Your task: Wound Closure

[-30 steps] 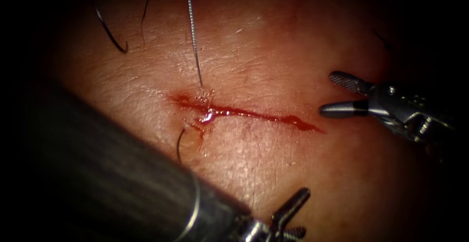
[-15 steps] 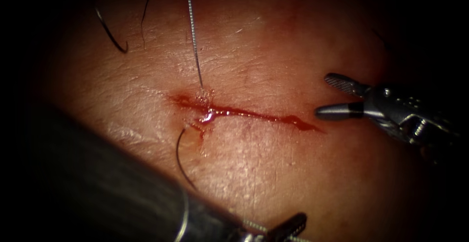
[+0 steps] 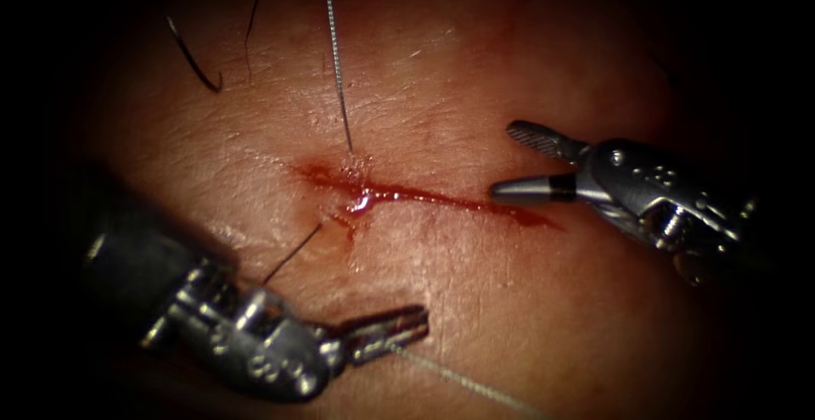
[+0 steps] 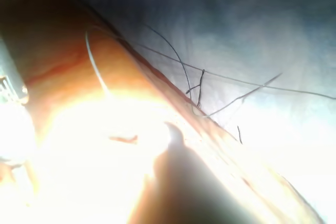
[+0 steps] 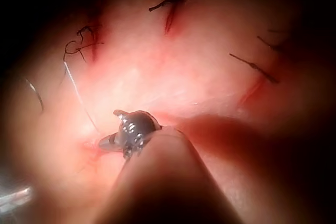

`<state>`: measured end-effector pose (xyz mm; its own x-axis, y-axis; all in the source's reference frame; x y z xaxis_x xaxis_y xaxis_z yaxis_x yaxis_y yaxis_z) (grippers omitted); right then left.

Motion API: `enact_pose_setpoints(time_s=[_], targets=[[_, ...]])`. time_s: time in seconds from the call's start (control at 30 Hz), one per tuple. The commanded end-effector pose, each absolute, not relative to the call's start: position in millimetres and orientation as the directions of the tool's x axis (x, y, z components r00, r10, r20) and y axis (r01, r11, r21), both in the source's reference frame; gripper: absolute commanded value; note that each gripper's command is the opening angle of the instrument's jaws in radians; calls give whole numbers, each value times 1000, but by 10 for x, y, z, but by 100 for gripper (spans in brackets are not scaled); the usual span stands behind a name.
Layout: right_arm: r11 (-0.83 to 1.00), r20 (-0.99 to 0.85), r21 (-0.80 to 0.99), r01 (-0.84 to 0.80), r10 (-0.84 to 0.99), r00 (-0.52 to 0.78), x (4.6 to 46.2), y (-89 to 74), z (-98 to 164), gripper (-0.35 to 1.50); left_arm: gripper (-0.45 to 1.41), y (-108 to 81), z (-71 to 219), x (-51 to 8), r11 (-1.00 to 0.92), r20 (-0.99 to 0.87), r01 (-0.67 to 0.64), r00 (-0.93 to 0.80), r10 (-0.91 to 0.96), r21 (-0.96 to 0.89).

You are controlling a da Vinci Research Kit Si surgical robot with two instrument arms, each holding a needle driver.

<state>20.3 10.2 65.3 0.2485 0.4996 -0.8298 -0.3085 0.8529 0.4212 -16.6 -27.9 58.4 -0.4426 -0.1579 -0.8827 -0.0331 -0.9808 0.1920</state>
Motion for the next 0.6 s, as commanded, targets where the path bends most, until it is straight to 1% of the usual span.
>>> enact_pose_setpoints(time_s=[0.03,0.1,0.17,0.3,0.33,0.4,0.43,0.6], targets=[[875,-847,401,-270,467,254,233,97,663,125,-45,-278,597,-154,-987,-907,-42,-402,-126,156],[881,-860,391,-268,453,236,241,98,667,125,-45,-273,603,-145,-991,-928,-39,-358,-105,127],[894,-886,373,-249,423,190,261,96,674,127,-45,-262,612,-132,-998,-974,-42,-225,-43,54],[900,-893,364,-238,410,185,282,91,683,127,-45,-255,611,-125,-999,-994,-48,-111,11,-6],[902,-895,359,-239,405,185,293,87,687,127,-45,-253,608,-124,-998,-997,-51,-65,29,-26],[903,-896,355,-243,402,186,305,85,689,127,-45,-251,604,-123,-998,-999,-54,-30,38,-36],[903,-898,352,-247,400,181,314,84,690,127,-45,-248,598,-122,-996,-998,-60,28,58,-60],[901,-905,346,-262,394,160,340,84,689,127,-45,-231,580,-114,-987,-976,-83,184,118,-135]])
